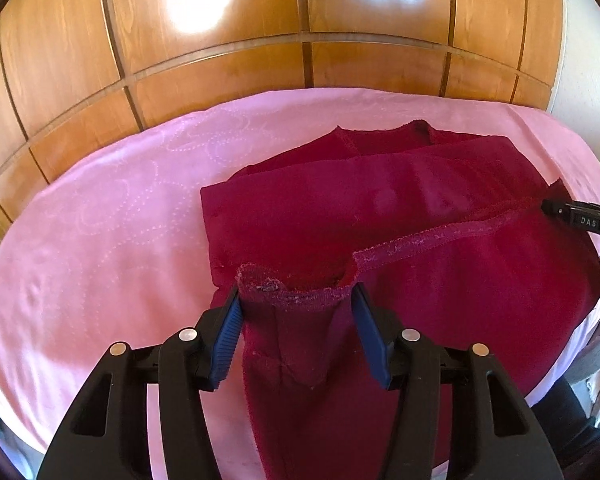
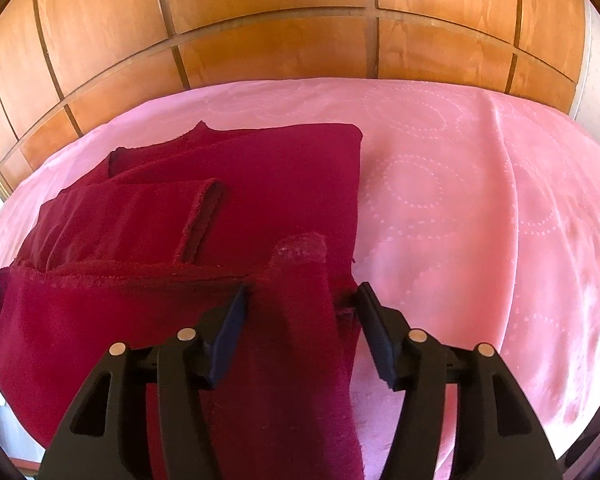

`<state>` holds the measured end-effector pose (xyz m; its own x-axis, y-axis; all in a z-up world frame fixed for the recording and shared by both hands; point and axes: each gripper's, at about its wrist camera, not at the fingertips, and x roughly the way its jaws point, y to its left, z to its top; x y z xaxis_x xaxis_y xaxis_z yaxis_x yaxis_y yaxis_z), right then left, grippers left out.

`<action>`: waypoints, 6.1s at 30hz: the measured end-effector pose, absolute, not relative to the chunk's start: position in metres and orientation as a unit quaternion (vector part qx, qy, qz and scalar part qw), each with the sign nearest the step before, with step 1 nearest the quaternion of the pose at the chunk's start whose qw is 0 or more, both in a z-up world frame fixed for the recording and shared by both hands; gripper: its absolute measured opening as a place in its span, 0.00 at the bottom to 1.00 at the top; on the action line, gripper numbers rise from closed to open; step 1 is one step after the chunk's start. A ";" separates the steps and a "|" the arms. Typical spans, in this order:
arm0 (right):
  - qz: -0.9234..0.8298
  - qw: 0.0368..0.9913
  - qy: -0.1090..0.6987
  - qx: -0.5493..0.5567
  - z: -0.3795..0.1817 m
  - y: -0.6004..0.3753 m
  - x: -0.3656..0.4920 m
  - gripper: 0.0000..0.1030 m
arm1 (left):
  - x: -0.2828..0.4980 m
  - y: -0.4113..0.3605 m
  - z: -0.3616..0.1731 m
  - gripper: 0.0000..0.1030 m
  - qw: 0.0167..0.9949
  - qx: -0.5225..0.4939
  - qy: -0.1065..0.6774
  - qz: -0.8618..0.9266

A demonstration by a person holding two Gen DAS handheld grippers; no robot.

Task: Fold small clothes

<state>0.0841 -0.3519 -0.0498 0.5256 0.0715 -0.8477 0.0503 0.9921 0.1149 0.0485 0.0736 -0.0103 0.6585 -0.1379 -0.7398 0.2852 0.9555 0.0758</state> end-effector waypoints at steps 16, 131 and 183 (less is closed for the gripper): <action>0.014 0.873 0.488 0.016 -0.038 -0.340 0.079 0.31 | 0.049 0.089 -0.020 0.40 0.904 0.046 0.403 -0.139; 0.113 0.802 0.502 0.304 -0.068 -0.408 0.108 0.52 | 0.086 0.063 -0.011 0.51 0.898 -0.045 0.429 -0.087; 0.372 0.756 0.524 0.124 -0.011 -0.055 0.162 0.37 | 0.076 0.210 0.000 0.56 0.841 -0.312 0.406 -0.178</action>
